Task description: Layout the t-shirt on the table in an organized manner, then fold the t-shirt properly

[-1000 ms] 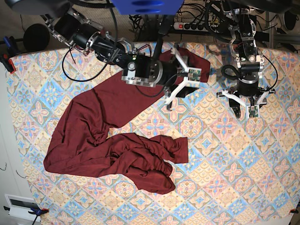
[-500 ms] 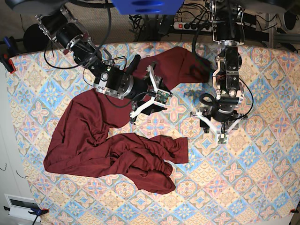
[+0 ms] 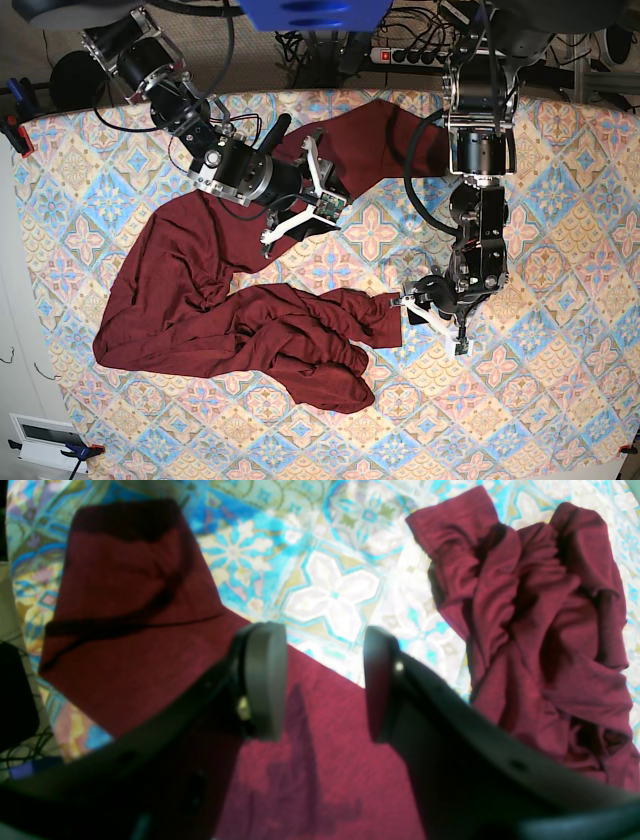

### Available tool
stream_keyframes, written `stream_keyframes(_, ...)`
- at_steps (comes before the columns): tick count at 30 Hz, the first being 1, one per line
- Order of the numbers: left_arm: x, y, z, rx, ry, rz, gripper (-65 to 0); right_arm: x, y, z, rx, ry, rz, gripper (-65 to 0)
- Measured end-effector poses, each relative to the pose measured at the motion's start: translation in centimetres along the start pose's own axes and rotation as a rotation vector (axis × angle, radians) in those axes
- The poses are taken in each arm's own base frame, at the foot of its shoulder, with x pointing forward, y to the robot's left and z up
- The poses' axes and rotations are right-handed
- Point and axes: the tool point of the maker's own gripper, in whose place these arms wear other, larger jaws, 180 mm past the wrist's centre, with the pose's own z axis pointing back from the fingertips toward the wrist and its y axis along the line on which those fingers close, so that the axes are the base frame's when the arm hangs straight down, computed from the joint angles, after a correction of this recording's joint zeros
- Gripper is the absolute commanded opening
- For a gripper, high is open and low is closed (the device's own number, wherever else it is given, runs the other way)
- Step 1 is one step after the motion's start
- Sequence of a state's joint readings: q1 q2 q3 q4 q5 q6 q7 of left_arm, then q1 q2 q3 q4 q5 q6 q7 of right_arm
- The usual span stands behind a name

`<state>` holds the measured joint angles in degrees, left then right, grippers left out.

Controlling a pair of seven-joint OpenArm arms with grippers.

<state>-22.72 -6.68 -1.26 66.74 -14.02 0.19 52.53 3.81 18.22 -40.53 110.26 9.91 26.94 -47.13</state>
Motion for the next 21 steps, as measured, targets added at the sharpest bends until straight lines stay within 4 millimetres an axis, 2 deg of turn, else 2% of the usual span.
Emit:
stream_keyframes(5, -1.6, -0.7, -1.9, -0.019, 0.071, 0.045, -32.2, -0.1, 0.1, 0.0, 0.0, 0.003, -0.002, -41.0)
stream_keyframes(7, -2.3, -1.9, -2.2, -0.041, 0.094, 0.013, -32.2, -0.1, 0.1, 0.0, 0.001, 0.001, -0.002, -41.0)
stream_keyframes(10, -3.1, -4.6, -2.4, -0.115, 0.114, -0.081, -32.2, -0.1, 0.1, 0.0, 0.001, 0.001, -0.002, -41.0)
stream_keyframes(12, -3.1, -5.4, -2.4, -0.127, 0.113, -0.105, -32.2, -0.1, 0.0, 0.0, 0.0, 0.002, -0.001, -41.0)
stream_keyframes(15, -2.8, -5.5, -2.6, -0.128, 0.089, -0.109, -32.2, -0.1, 0.1, 0.0, 0.0, 0.002, -0.001, -41.0)
stream_keyframes(18, -3.6, -4.4, -3.1, -0.1, 0.115, -0.096, -32.5, -0.1, 0.1, 0.0, 0.0, 0.001, -0.002, -41.0)
stream_keyframes(21, -3.6, -4.4, -3.2, -0.1, 0.114, -0.091, -32.6, 0.0, 0.0, 0.0, -0.001, 0.0, 0.0, -41.0)
